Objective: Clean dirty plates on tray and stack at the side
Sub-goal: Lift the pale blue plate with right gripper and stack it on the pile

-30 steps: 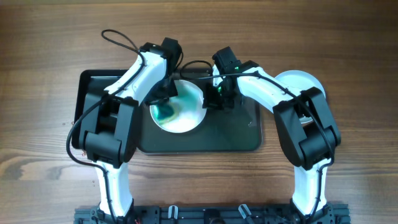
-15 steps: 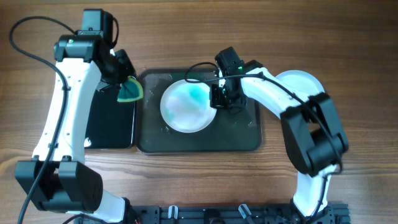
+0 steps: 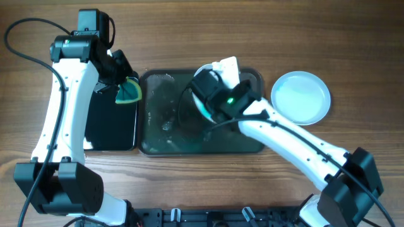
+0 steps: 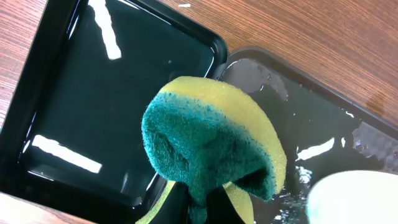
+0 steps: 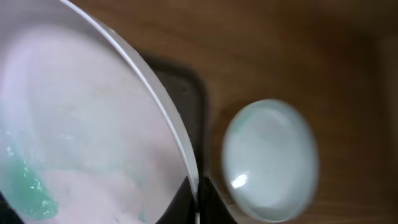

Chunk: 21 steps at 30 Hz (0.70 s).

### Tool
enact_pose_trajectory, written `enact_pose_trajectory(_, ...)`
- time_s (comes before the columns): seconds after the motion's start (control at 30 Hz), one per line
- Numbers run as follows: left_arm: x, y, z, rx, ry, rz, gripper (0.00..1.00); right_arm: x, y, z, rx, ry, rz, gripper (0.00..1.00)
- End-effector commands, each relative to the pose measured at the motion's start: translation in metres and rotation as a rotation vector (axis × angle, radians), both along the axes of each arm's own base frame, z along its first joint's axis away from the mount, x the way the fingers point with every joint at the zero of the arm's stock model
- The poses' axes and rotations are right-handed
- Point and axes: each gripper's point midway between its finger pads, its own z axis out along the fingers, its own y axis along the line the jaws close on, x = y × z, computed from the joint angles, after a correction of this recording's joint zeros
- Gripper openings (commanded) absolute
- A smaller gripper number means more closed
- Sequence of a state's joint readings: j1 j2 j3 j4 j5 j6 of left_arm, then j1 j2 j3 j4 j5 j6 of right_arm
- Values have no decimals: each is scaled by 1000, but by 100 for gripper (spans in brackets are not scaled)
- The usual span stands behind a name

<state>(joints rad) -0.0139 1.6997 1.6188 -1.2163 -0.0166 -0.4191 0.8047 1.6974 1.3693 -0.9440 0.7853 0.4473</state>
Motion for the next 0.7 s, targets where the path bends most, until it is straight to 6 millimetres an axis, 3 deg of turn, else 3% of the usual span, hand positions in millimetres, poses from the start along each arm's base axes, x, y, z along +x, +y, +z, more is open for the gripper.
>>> enact_pose_trajectory(0.0,1,0,1,2,-3,-21,4,-1,-13,56,-213,-249,-29,4)
enact_pose_trajectory(0.23,1,0,0,2,-2,-21,4,-24,9,109,-409,-510,10,4)
enact_pose_trajectory(0.33,1,0,0,2,-2,-21,4,-28,13,116,-425,-548,15,4)
enact_pose_trajectory(0.47,1,0,0,2,-2,-21,4,-25,20,93,-329,-445,47,4)
enact_pose_trajectory(0.6,1,0,0,2,-2,-22,4,-21,27,26,-60,-100,94,4)
enact_pose_trajectory(0.67,1,0,0,2,-2,-22,4,-17,27,2,97,45,80,4)
